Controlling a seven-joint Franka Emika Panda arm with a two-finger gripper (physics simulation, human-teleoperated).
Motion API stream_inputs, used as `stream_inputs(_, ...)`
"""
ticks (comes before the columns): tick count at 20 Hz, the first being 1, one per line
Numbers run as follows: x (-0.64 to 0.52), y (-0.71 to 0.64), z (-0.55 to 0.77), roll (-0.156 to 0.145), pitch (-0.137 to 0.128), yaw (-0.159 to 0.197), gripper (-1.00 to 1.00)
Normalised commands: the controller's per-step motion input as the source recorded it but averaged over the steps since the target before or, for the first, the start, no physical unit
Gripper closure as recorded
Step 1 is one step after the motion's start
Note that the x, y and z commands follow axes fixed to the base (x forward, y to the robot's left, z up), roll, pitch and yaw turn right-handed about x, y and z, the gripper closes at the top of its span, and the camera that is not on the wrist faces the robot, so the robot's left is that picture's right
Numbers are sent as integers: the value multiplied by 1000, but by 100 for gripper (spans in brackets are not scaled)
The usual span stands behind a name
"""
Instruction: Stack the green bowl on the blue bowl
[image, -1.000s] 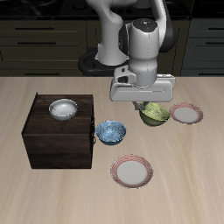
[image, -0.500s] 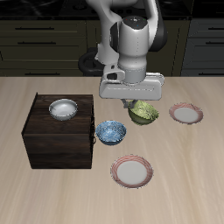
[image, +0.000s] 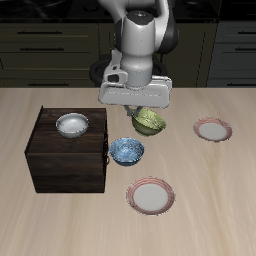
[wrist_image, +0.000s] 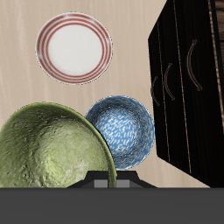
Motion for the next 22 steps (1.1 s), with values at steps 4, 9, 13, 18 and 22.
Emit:
stream_inputs(4, -1, -423, 183, -68, -32, -25, 100)
stream_inputs(9, 102, -232, 25, -48, 7, -17, 100)
stream_inputs(13, 120, 17, -226, -21, 36, -9, 100)
stream_inputs(18, 106, 25, -184, -37, 45, 11, -100)
stream_inputs(22, 77, 128, -214, 36, 36, -1, -100)
